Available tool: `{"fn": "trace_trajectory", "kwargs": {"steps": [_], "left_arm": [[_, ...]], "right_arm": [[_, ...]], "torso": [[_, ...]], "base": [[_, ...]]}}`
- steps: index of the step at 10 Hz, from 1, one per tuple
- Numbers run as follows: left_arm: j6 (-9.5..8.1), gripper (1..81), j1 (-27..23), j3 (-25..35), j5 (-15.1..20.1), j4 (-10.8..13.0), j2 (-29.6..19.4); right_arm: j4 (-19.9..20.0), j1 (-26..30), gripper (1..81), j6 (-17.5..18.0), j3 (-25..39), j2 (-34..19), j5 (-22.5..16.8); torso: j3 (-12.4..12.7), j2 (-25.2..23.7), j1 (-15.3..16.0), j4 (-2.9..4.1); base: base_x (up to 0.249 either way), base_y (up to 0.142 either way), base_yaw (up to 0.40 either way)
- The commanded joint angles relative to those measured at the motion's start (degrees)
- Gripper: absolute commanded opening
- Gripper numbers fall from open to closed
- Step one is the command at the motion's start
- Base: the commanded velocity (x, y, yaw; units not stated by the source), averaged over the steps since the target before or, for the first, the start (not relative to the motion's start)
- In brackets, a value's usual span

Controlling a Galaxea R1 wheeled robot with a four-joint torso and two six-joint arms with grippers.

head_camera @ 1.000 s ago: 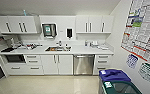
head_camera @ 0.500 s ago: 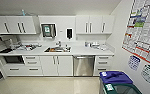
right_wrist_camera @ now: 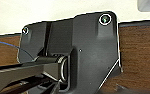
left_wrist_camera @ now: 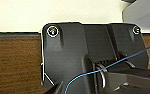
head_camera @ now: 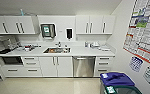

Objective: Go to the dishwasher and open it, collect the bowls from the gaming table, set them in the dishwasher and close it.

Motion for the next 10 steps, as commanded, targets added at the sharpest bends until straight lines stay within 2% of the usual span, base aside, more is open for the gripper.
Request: {"fn": "trace_trajectory", "kwargs": {"steps": [1,10], "left_arm": [[0.03,81.1,-2.52,0.13,3.29,0.00,-0.87],[0.03,81.1,-2.60,0.13,3.29,0.00,-0.87]], "right_arm": [[-0.39,2.83,81.1,-0.05,0.37,-1.32,-3.74],[-0.30,2.92,81.1,-0.14,0.28,-1.14,-3.74]], "torso": [[0.00,0.00,0.00,0.00],[0.00,0.00,-0.02,0.00]], "base": [[0.089,0.000,0.000],[0.099,0.000,0.000]]}}
